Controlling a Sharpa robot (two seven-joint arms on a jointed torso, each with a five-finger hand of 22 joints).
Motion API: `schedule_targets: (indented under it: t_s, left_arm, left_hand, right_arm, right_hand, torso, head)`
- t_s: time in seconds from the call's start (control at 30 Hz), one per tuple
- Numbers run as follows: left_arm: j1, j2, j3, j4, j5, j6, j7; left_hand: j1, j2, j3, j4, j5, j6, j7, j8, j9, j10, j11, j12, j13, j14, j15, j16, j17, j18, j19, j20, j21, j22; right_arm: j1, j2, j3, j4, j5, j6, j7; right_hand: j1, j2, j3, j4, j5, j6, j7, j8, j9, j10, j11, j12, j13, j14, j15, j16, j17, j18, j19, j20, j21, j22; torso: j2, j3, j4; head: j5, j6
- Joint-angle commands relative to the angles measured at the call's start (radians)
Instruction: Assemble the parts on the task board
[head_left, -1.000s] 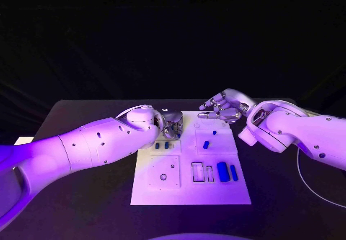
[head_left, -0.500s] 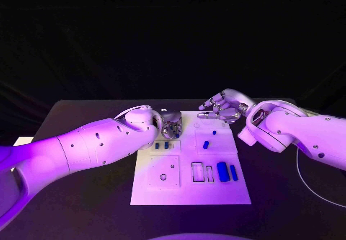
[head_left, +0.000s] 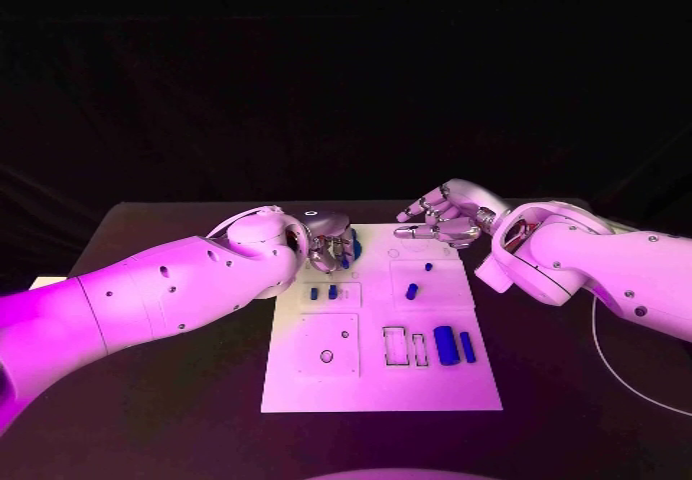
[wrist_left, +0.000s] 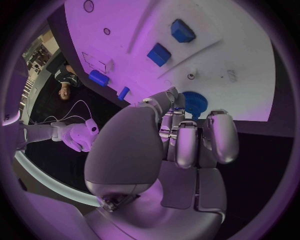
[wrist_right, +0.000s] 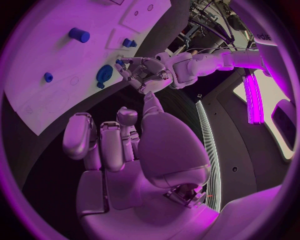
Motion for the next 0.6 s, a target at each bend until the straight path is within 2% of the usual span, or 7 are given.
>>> schedule_targets:
  t_s: [0.03,0.17,0.3,0.6]
  left_arm:
    - [0.001,-0.023,0.003,0.018,0.066,0.003,-0.015]
    - [0.001,-0.057,0.004,0.032,0.1,0.01,-0.017]
    - [0.0,-0.08,0.005,0.042,0.123,0.019,-0.02]
    - [-0.004,-0.095,0.004,0.044,0.136,0.037,-0.028]
  left_hand:
    - [-0.01,-0.001,0.006,-0.002,0.003,0.001,0.003,-0.004,-0.001,0.001,0.004,-0.006,0.001,0.036,-0.004,-0.002,-0.002,-0.014,0.021,-0.008,0.005,0.093]
    - [-0.022,-0.006,0.011,-0.005,0.003,0.0,0.004,-0.009,-0.001,-0.001,0.006,-0.013,0.001,0.036,-0.003,-0.003,-0.005,-0.014,0.02,-0.007,0.004,0.093]
    - [-0.03,-0.01,0.012,-0.005,0.003,0.0,0.004,-0.01,-0.002,0.0,0.006,-0.017,0.001,0.036,-0.003,-0.004,-0.007,-0.014,0.02,-0.006,0.002,0.092]
    - [-0.034,-0.01,0.012,-0.005,0.002,0.001,0.004,-0.011,-0.002,0.0,0.006,-0.018,0.001,0.036,-0.002,-0.003,-0.007,-0.013,0.019,-0.006,0.0,0.092]
  right_arm:
    - [-0.001,0.0,0.0,-0.001,-0.004,0.013,0.006]
    - [-0.002,-0.001,0.0,-0.001,-0.004,0.014,0.006]
    - [-0.002,-0.001,0.0,-0.001,-0.004,0.014,0.007]
    - [-0.003,0.0,0.0,-0.002,-0.004,0.015,0.007]
  right_hand:
    - [-0.002,0.008,-0.006,0.0,0.003,0.006,0.0,0.0,0.001,0.005,-0.002,0.003,0.001,0.044,-0.002,-0.004,0.001,0.012,-0.008,0.0,-0.004,-0.001]
    - [-0.002,0.008,-0.006,0.0,0.003,0.006,0.0,0.0,0.001,0.005,-0.002,0.003,0.001,0.044,-0.002,-0.004,0.001,0.012,-0.008,0.0,-0.004,-0.001]
    - [-0.002,0.008,-0.006,0.0,0.003,0.006,0.0,0.0,0.001,0.005,-0.002,0.003,0.001,0.044,-0.002,-0.004,0.001,0.012,-0.008,0.0,-0.004,-0.001]
    - [-0.002,0.008,-0.006,0.0,0.003,0.006,0.0,0.0,0.001,0.005,-0.002,0.003,0.001,0.044,-0.002,-0.004,0.001,0.012,-0.008,0.0,-0.004,-0.001]
  torso:
    - [0.0,0.0001,0.0017]
    - [0.0,-0.0013,0.004]
    - [0.0,-0.0019,0.0025]
    - [0.001,-0.0009,0.0016]
  head:
    - [0.001,0.002]
    - [0.0,0.003]
    - [0.001,0.002]
    - [0.006,0.001]
